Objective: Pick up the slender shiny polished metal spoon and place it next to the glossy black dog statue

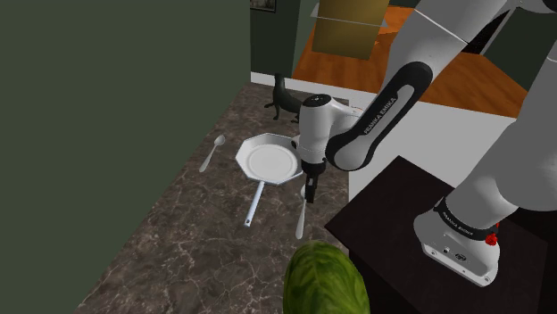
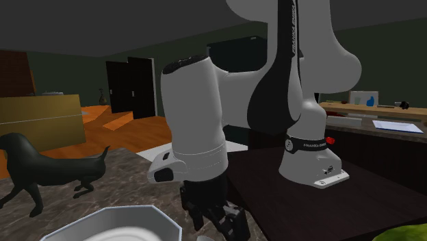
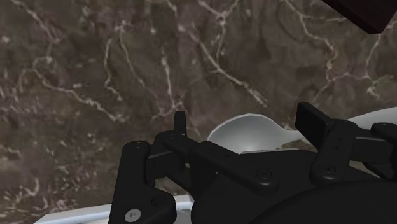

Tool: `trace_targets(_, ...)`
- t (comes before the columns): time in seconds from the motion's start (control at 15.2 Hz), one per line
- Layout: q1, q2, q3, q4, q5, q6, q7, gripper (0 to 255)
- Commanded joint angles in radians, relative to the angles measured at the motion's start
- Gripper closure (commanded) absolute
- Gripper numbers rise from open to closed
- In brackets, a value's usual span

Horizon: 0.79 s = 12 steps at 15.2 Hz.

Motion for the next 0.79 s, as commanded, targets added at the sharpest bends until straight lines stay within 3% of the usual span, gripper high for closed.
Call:
trace_targets(0.0, 0.000, 0.000, 0.000, 0.000, 0.000, 0.000, 0.000, 255)
trace_targets(0.73, -0.008, -0.033, 0.013, -0.005, 0.022, -0.026, -0.015, 255)
